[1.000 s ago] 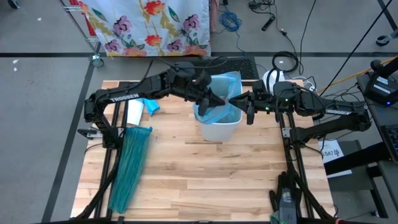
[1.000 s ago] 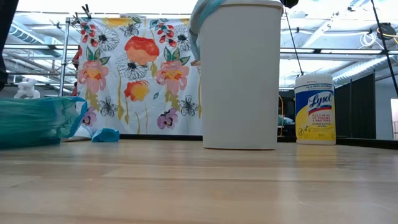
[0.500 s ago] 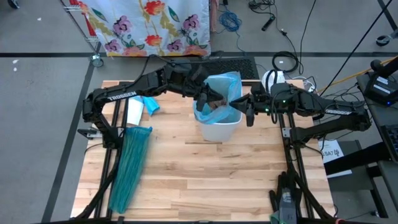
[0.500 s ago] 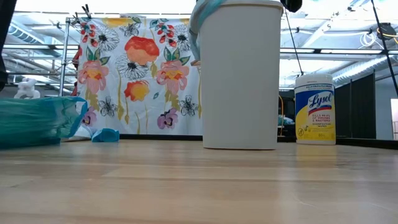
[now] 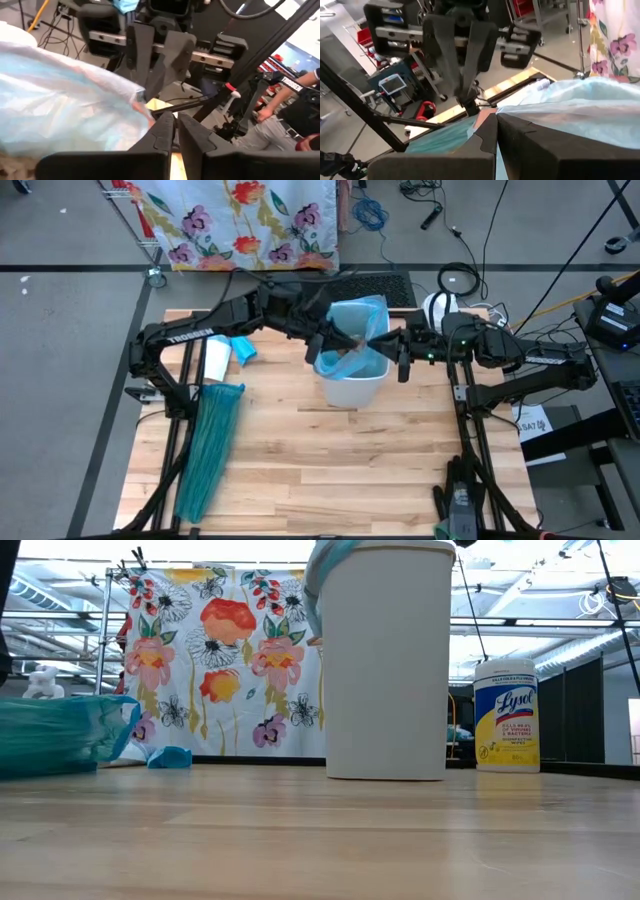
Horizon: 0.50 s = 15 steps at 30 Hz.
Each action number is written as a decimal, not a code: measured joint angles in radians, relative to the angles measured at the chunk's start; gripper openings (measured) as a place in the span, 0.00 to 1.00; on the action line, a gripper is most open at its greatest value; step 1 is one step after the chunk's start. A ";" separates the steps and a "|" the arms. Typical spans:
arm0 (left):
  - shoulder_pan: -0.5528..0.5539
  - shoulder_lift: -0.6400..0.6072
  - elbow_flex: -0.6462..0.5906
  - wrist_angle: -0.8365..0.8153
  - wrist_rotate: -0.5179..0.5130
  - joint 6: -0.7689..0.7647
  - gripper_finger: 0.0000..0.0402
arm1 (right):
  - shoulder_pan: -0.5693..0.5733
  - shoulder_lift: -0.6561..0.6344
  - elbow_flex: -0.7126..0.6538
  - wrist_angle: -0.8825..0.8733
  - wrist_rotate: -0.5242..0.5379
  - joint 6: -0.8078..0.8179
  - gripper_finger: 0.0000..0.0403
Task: Place trash/remove bag and relplace
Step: Remove the light blue trash bag from the white trash bin
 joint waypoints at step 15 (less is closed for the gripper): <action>-0.021 0.014 0.000 0.023 -0.005 -0.025 0.21 | -0.002 0.013 0.000 -0.022 0.001 -0.009 0.00</action>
